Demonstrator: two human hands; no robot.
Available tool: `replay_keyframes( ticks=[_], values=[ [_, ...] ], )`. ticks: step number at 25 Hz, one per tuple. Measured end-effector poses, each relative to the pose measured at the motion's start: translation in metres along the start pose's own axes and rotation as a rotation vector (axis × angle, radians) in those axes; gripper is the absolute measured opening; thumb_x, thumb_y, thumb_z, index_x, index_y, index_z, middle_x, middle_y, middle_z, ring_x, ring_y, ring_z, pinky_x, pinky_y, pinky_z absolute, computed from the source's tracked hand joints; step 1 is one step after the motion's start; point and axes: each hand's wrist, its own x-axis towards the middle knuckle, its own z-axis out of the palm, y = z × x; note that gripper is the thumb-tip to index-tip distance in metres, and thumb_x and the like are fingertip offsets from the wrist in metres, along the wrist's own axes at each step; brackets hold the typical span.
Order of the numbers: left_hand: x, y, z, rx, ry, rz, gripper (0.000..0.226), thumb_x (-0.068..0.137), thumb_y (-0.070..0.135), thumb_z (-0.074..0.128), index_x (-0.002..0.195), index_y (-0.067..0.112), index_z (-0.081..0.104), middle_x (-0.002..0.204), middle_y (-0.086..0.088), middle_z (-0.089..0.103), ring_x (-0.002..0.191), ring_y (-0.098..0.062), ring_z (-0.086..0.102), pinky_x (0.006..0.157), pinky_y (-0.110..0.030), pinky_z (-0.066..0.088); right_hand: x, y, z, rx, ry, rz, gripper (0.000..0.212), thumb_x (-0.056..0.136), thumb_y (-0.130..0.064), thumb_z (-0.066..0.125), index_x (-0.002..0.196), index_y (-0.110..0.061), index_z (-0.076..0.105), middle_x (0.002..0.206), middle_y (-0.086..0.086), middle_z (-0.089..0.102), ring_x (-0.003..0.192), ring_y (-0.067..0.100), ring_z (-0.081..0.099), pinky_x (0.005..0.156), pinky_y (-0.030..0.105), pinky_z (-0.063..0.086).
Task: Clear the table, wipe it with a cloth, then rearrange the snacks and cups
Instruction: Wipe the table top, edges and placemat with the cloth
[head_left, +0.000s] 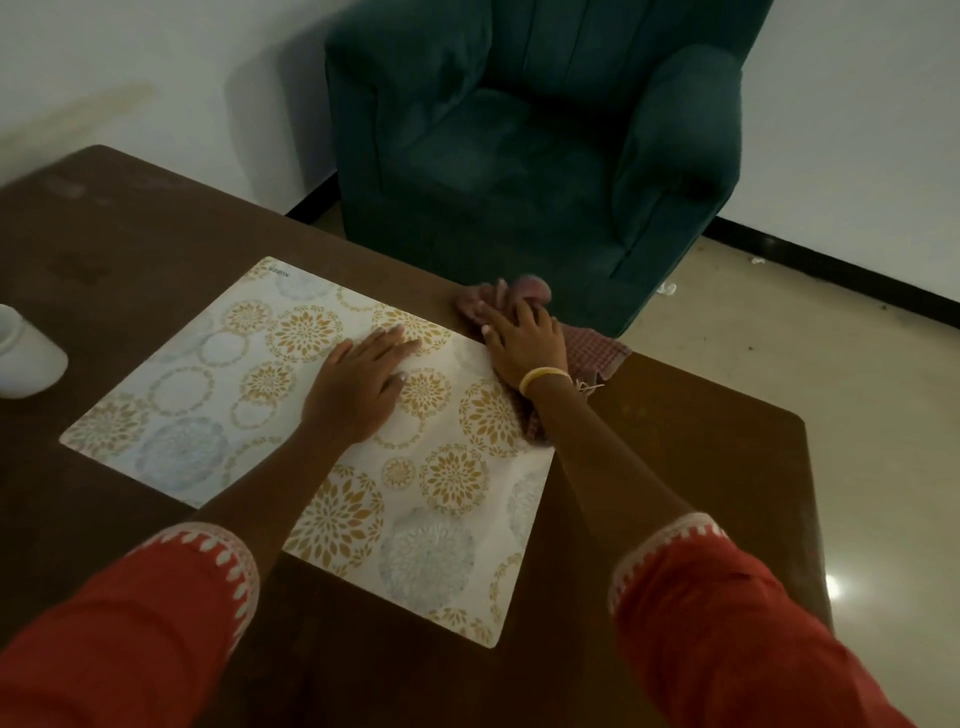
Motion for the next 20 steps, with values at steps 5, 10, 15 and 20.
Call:
replay_keyframes(
  ticks=[5,10,15,20],
  values=[
    [-0.001,-0.003,0.0,-0.01,-0.007,0.003,0.05,0.098,0.031,0.039,0.147,0.033,0.032,0.157,0.005,0.027,0.146,-0.015,0.021,0.118,-0.044,0.017,-0.05,0.043,0.008,0.041,0.007,0.077,0.047,0.099,-0.052,0.022,0.145,-0.044,0.03,0.16,-0.001,0.018,0.148,0.032,0.009,0.119,0.053,0.006],
    [-0.002,-0.002,-0.001,-0.014,-0.015,0.008,0.049,0.098,0.03,0.038,0.146,0.033,0.033,0.156,0.003,0.029,0.146,-0.016,0.023,0.117,-0.046,0.018,-0.106,0.078,0.001,0.113,0.064,0.526,0.048,0.099,-0.052,0.023,0.146,-0.044,0.027,0.162,0.004,0.01,0.147,0.038,0.003,0.118,0.057,0.004],
    [-0.002,0.001,-0.001,0.02,-0.003,0.007,0.048,0.098,0.03,0.036,0.146,0.032,0.033,0.156,0.0,0.031,0.145,-0.019,0.024,0.117,-0.046,0.018,-0.138,0.008,0.015,0.171,0.139,0.704,0.051,0.099,-0.045,0.024,0.149,-0.035,0.025,0.16,0.017,0.006,0.145,0.046,0.0,0.117,0.057,0.001],
    [0.0,0.0,-0.002,0.029,-0.045,-0.001,0.051,0.098,0.026,0.035,0.148,0.03,0.029,0.157,0.0,0.027,0.147,-0.02,0.021,0.117,-0.046,0.016,-0.15,-0.098,0.025,0.141,0.076,0.109,0.051,0.099,-0.044,0.025,0.148,-0.032,0.031,0.156,0.016,0.024,0.146,0.041,0.008,0.118,0.053,0.005]
  ],
)
